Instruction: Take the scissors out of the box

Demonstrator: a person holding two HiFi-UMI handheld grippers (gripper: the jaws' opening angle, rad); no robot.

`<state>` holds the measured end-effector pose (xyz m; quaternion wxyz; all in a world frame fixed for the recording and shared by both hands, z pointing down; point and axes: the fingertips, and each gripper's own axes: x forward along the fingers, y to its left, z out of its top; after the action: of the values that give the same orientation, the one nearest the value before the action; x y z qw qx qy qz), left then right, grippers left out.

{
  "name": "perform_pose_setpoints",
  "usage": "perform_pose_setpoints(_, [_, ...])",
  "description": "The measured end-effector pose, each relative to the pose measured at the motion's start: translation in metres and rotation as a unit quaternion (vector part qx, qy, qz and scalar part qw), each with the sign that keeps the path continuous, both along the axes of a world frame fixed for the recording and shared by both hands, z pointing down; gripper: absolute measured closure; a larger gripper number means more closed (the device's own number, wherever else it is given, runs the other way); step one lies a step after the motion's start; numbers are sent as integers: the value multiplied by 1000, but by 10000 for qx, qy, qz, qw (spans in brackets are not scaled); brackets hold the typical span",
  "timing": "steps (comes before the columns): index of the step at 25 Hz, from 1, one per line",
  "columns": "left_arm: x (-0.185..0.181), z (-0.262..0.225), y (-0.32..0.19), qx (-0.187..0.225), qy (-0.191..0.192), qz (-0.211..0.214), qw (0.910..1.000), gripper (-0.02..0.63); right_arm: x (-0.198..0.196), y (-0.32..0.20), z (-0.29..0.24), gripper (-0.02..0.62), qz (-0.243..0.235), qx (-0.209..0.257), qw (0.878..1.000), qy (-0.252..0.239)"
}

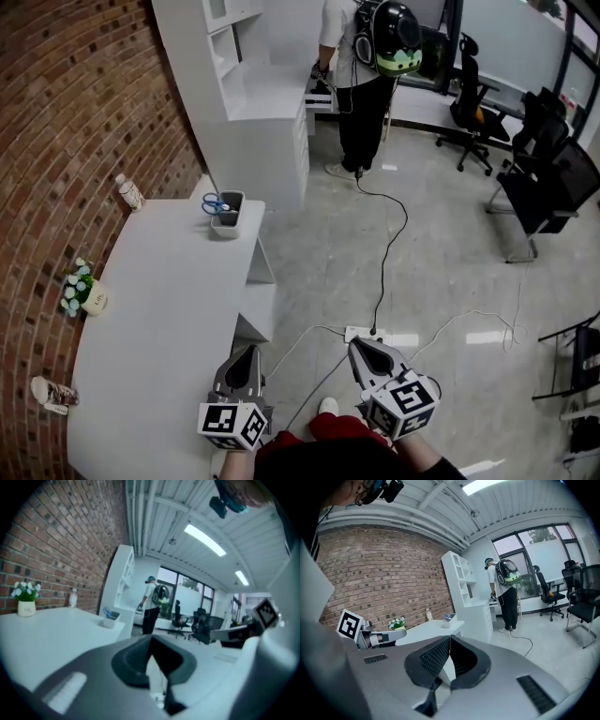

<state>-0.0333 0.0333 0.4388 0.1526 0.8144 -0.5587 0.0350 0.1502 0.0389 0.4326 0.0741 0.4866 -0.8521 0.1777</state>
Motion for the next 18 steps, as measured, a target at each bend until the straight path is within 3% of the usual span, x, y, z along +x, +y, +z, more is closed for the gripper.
perform_pose_setpoints(7, [-1, -8, -22, 18, 94, -251, 9996, 603, 12, -15, 4, 586, -84, -40, 9999, -66])
perform_pose_setpoints(18, [-18, -9, -77, 10, -114, -474, 9988, 603, 14, -57, 7, 586, -35, -91, 9998, -148])
